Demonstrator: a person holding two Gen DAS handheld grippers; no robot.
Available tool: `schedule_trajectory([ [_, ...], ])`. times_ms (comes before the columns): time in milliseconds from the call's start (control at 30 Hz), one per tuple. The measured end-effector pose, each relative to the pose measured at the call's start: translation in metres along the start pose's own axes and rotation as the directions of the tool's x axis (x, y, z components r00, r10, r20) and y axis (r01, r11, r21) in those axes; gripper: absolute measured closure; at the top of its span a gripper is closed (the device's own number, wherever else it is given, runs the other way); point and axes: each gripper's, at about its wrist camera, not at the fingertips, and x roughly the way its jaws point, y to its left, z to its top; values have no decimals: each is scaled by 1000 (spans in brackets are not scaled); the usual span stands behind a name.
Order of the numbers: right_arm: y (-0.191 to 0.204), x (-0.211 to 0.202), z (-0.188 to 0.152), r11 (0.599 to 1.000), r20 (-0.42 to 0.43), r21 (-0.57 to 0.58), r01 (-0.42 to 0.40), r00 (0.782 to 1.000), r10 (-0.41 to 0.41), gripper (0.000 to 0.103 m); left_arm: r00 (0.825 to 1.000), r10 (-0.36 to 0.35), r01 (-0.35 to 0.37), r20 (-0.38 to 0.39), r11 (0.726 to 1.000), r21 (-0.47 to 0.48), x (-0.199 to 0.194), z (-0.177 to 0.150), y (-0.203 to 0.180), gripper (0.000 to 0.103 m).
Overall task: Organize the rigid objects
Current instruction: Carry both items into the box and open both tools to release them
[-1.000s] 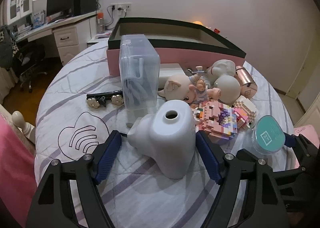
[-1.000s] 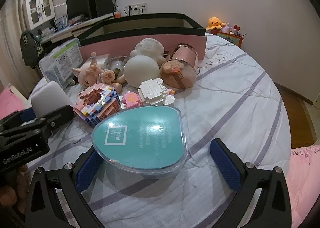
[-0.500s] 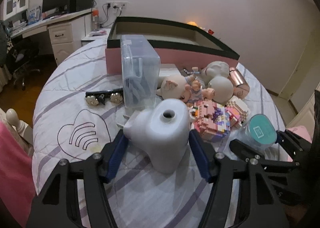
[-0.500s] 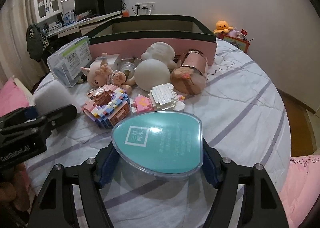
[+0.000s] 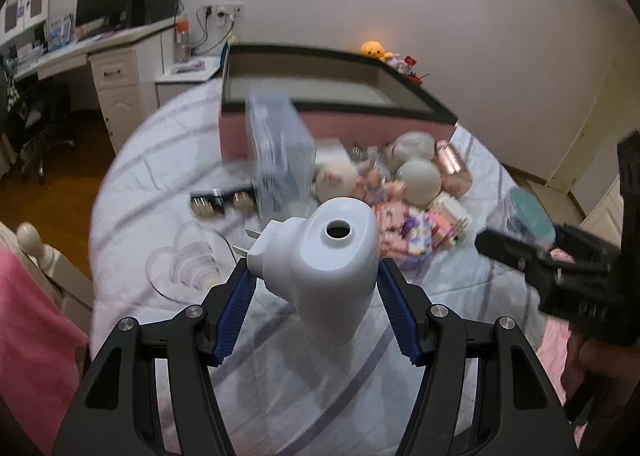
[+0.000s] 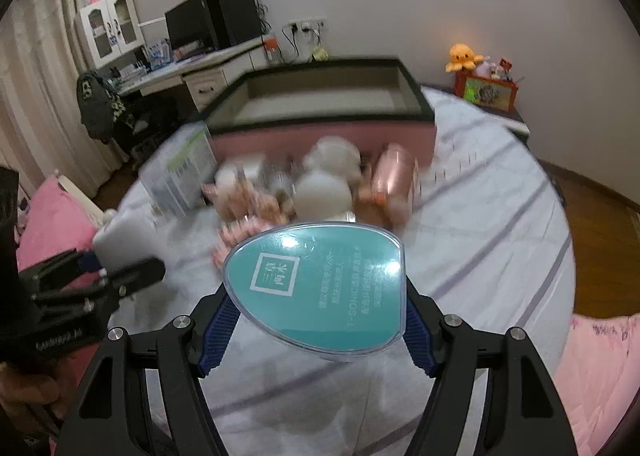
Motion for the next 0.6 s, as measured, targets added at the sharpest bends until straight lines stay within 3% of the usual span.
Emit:
schedule_trajectory([
  [267,1,9,81,998,86,-47,-32,996,36,30,994,35,-36,108,999,11,-22,72,7,39],
  [433,-11,41,129,998,87,-47,-30,996,34,30,992,45,-45,120,999,-3,13,125,12,39],
  [600,-28,89,152,999,25,-29,-18,1000,19,30,997,63,-63,46,998,-21,77,160,15,39],
])
